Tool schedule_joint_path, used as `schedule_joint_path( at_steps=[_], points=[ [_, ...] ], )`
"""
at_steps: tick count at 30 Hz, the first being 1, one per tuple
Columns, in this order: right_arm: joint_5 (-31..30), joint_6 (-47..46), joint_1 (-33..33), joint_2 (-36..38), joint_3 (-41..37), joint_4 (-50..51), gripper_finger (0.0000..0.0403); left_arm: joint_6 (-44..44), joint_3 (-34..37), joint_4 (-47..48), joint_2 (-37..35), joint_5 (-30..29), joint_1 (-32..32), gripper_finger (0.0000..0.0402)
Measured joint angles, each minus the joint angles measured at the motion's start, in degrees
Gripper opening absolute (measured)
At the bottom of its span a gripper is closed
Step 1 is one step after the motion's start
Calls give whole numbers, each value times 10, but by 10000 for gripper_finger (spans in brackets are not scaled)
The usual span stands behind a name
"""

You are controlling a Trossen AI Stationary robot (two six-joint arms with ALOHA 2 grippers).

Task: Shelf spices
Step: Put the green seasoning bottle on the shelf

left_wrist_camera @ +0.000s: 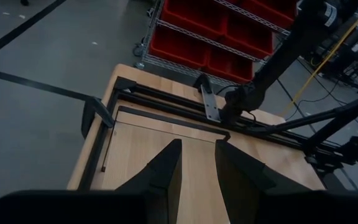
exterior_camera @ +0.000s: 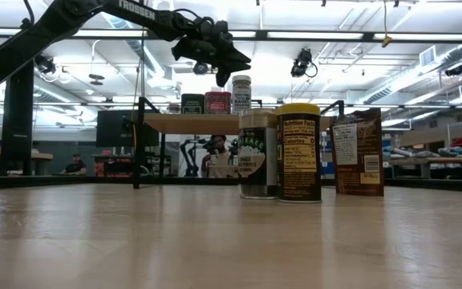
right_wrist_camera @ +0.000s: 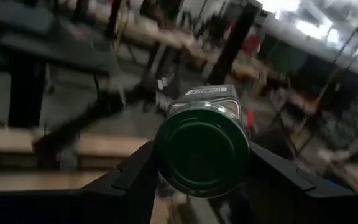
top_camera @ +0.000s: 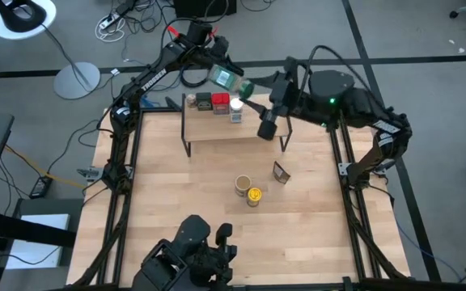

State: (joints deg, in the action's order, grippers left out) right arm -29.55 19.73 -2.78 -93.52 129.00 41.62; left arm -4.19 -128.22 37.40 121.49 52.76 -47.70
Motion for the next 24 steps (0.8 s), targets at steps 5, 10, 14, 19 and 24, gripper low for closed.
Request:
schedule_joint_path(
  at_steps=[5, 10, 14, 19, 24],
  points=[
    [33, -47, 37, 0, 34, 132, 206, 0, 0, 5, 0, 2, -6, 102],
    [102, -108, 86, 2, 61, 247, 207, -1, 0, 14, 0, 2, -13, 102],
    [122, -146, 121, -1, 59, 322, 207, -1, 0, 17, 0, 10, -18, 102],
    [137, -199, 154, -1, 59, 394, 207, -1, 0, 19, 0, 11, -25, 102],
    [186, -251, 188, -1, 59, 423, 207, -1, 0, 20, 0, 12, -33, 102]
  ],
)
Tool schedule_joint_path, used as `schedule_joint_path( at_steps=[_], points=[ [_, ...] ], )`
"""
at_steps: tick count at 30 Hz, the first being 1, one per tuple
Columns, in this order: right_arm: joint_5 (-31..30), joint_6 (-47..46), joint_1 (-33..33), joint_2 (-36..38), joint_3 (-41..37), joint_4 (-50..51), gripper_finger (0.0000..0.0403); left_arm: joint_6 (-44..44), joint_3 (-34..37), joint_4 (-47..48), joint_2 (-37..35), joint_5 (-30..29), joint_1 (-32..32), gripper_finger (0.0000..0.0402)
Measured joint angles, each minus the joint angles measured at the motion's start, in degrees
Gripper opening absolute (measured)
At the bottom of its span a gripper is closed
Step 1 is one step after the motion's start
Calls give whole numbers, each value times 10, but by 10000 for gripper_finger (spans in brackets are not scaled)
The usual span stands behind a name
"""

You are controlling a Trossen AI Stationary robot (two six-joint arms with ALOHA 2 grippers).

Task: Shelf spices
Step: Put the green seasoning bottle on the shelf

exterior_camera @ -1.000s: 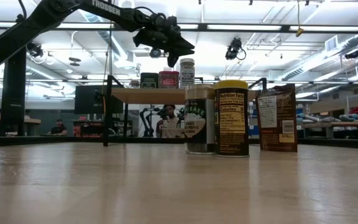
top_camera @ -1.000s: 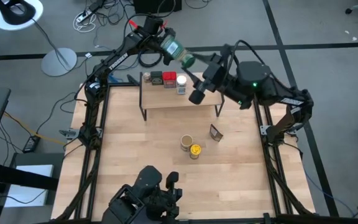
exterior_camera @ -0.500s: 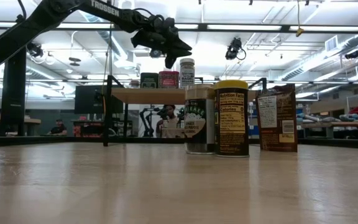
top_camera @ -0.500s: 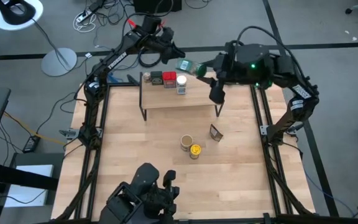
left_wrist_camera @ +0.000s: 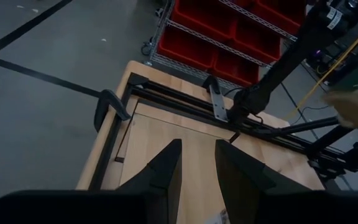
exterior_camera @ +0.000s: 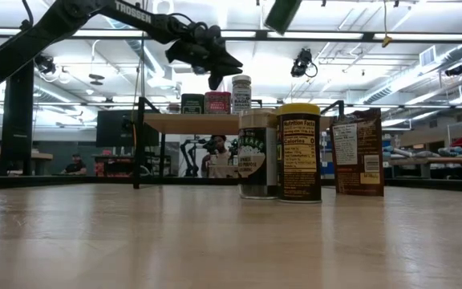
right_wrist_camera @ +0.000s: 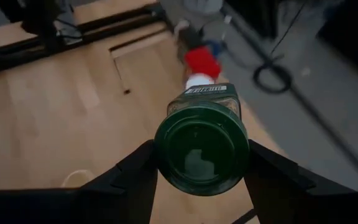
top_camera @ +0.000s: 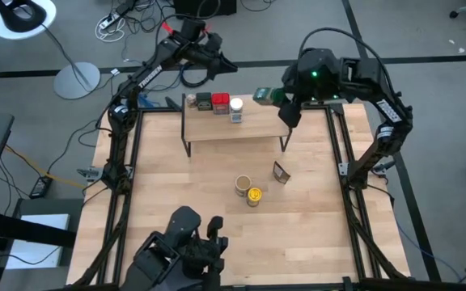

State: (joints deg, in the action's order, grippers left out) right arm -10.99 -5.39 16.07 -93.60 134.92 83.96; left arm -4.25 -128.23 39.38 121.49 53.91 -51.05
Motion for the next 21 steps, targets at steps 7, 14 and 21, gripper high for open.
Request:
schedule_joint_path(
  at_steps=[7, 14, 21],
  points=[
    [36, -92, 38, -16, -24, 39, 207, 0, 0, 8, 0, 0, -4, 102],
    [77, -200, 70, -59, -25, 59, 208, 0, 0, 9, 0, 1, -4, 102],
    [135, -275, 93, -99, -25, 60, 208, 0, 0, 11, 0, 1, -4, 102]
  ],
)
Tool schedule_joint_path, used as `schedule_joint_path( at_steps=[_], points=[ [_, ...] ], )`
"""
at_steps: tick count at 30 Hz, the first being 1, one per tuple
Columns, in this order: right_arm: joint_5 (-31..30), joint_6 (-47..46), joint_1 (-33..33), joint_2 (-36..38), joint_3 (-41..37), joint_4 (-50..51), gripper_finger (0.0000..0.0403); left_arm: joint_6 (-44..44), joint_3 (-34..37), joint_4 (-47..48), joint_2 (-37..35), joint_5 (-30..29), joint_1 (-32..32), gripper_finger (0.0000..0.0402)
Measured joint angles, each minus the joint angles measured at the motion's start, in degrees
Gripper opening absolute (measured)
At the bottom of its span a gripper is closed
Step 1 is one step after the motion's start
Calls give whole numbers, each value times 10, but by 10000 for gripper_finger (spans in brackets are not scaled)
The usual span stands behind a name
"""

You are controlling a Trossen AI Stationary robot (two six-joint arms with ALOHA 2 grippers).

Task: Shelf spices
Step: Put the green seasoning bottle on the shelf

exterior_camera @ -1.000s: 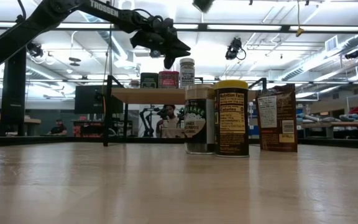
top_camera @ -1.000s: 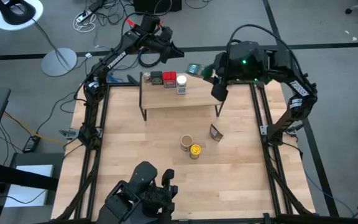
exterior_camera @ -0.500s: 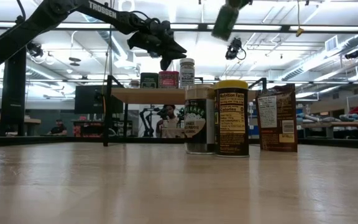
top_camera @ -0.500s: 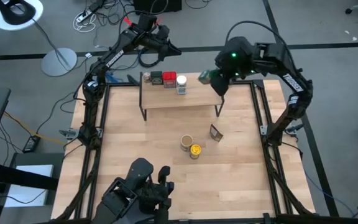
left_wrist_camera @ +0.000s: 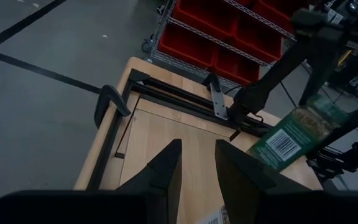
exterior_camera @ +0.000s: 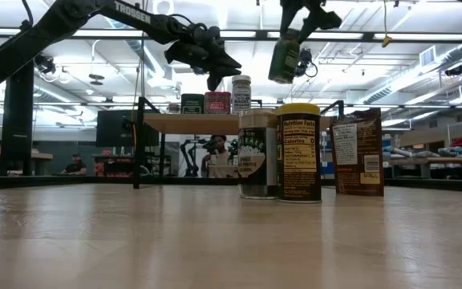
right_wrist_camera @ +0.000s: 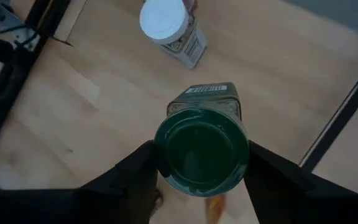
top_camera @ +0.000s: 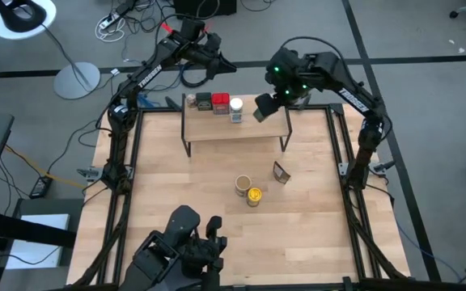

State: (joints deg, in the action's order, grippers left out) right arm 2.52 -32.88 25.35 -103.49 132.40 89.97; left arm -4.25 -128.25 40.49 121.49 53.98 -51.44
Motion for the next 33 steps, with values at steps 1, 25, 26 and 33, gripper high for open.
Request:
schedule_joint_path(
  at_steps=[1, 25, 26, 33],
  points=[
    [9, -10, 3, -4, 0, 0, 208, 0, 0, 0, 0, 0, 0, 102],
    [20, -121, 117, -5, -85, 1, 206, 2, 0, 20, 0, 1, 0, 102],
    [20, -121, 119, -5, -92, 1, 206, 2, 0, 20, 0, 1, 0, 102],
    [20, -121, 124, -5, -131, 1, 206, 2, 0, 19, 0, 1, 0, 102]
  ],
)
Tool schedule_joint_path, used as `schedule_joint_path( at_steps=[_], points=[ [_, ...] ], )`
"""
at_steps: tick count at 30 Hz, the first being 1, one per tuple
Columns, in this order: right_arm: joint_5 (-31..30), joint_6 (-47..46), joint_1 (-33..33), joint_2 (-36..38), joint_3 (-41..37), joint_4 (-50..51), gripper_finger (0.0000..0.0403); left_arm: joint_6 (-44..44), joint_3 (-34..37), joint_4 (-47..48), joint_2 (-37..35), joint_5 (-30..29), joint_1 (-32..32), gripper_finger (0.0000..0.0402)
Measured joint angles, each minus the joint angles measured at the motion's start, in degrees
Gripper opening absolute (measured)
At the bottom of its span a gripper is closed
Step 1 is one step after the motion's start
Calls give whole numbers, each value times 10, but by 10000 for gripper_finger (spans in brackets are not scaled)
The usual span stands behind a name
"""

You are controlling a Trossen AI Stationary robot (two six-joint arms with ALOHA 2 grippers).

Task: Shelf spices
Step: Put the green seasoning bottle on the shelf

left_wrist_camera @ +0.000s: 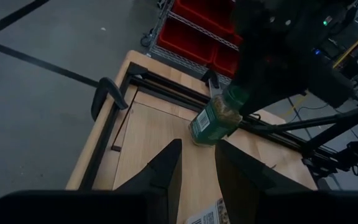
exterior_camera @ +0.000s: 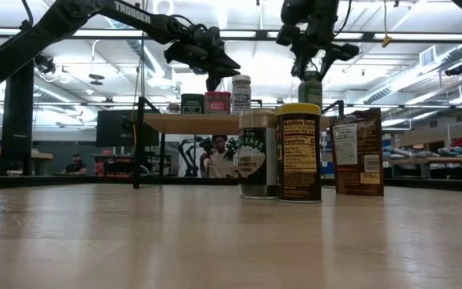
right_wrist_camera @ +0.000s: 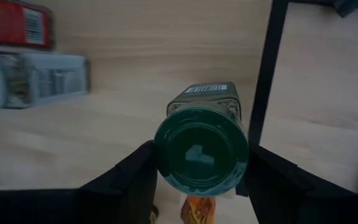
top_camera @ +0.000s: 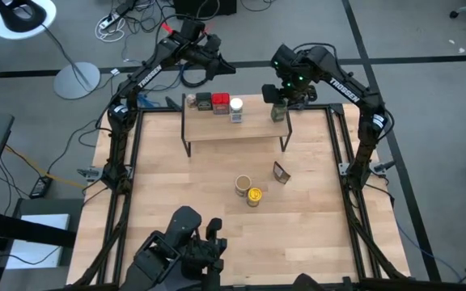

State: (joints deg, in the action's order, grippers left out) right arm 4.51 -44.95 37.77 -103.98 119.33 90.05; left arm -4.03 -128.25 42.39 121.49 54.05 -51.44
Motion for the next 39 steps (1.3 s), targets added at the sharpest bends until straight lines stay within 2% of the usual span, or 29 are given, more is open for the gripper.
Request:
schedule_joint_path(
  at_steps=[17, 39],
  points=[
    [7, 24, 6, 1, -24, -4, 218, 0, 0, 1, 0, 0, 1, 102],
    [12, 47, 6, 1, -25, -44, 334, -2, 0, 5, 0, 0, 1, 102]
  ],
)
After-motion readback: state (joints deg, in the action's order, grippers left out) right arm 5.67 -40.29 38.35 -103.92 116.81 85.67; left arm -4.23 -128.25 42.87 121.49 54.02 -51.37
